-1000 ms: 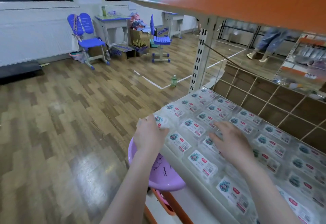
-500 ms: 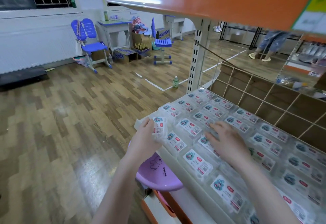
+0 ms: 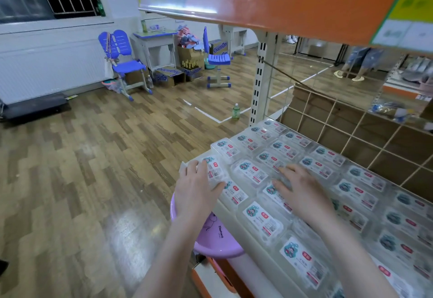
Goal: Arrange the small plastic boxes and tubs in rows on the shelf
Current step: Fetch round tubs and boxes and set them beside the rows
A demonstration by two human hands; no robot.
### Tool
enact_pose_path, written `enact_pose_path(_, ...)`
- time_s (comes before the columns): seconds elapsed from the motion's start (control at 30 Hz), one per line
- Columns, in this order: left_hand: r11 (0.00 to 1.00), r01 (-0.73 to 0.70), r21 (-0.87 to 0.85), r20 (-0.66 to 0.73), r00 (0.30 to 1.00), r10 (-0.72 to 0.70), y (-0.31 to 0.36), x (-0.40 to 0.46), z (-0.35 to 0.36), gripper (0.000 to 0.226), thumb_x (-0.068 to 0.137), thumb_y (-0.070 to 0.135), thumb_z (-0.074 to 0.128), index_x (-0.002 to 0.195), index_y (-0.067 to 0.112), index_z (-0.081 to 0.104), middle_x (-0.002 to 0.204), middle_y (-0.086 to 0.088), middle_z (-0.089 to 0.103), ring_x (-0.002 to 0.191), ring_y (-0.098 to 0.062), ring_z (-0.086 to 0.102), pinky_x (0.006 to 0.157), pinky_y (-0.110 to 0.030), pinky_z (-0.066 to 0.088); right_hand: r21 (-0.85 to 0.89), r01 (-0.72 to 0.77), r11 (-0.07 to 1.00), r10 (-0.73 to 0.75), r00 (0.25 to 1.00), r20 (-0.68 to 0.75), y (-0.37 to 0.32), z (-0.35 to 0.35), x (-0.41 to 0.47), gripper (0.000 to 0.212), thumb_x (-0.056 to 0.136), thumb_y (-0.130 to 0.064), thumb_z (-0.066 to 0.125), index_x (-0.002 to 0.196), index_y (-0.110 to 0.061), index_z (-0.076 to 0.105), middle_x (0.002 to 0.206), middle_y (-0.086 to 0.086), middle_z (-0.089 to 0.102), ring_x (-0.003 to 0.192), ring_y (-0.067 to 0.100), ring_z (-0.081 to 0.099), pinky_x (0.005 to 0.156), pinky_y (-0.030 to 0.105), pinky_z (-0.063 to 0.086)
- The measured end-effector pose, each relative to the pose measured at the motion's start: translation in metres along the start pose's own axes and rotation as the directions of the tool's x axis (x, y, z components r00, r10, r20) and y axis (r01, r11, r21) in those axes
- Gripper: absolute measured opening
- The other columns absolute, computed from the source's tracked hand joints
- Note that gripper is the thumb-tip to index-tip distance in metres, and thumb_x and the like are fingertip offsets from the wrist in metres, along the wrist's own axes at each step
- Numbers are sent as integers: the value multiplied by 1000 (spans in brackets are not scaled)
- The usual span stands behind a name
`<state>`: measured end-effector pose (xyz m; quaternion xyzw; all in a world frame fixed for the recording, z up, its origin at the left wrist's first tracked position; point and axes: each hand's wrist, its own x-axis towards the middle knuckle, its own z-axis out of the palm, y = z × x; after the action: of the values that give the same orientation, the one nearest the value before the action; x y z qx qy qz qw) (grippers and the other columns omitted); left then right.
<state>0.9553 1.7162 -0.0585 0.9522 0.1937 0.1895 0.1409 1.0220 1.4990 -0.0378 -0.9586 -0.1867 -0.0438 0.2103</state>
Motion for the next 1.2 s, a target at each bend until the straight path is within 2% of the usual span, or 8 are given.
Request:
enact_pose_path(0.17,998,57,-26,-28,998,-57,5,2,7,60,82,54,59,125,15,46,142,1,39,133,-17,33,104,-28,28,-25,20,999,-20,1000,2,1,0,-1,45,96,-39,44,135,-16,47,135,0,45,122,17,42,96,30,37)
enact_pose_path(0.3,995,100,11,-40,994,-100,13,7,6,60,81,57,58,121,14,46,125,0,46,120,-20,42,100,-30,33,-35,17,999,-16,1000,18,0,-1,-1,47,96,-40,42,137,-16,45,139,-1,42,125,17,39,98,31,36)
enact_pose_path(0.43,989,124,80,-44,992,-121,18,14,4,58,80,60,57,110,11,50,114,-4,47,110,-24,42,97,-32,34,-48,13,999,-11,1000,27,-1,-2,-2,48,96,-41,42,138,-18,44,140,-3,42,124,16,41,96,30,37)
enact_pose_path(0.57,993,104,55,-8,995,-104,16,20,6,61,80,60,57,111,8,49,128,-9,44,122,-27,37,105,-36,30,-58,-16,998,16,1000,16,-5,-3,-2,44,95,-39,46,133,-17,49,137,-3,45,120,17,44,94,30,38)
enact_pose_path(0.73,999,-38,-13,46,998,39,3,27,2,74,81,62,54,131,9,41,145,-7,35,138,-24,25,111,-34,21,-91,-119,989,115,992,-47,-16,-6,-10,38,94,-40,48,127,-21,52,137,-7,45,118,16,46,88,29,40)
enact_pose_path(0.87,975,-199,-98,58,977,206,-5,35,-8,80,82,61,53,141,10,35,149,-6,33,141,-22,22,111,-31,18,-127,-262,957,242,957,-157,-26,-13,-27,38,95,-39,46,127,-21,52,137,-6,47,119,17,47,88,30,41)
enact_pose_path(1.03,894,-398,-204,101,900,424,6,34,-13,76,85,58,53,141,9,36,148,-5,36,141,-22,24,112,-33,24,-159,-442,883,356,850,-388,-37,-20,-73,37,91,-27,58,124,-10,59,125,6,60,110,26,57,83,35,49)
enact_pose_path(1.2,791,-550,-269,131,792,596,42,12,-15,73,87,57,49,142,10,35,149,-6,34,141,-23,24,110,-35,26,-113,-627,771,502,707,-498,-29,-31,-140,39,88,-21,62,122,-4,60,124,14,61,112,33,57,87,42,48)
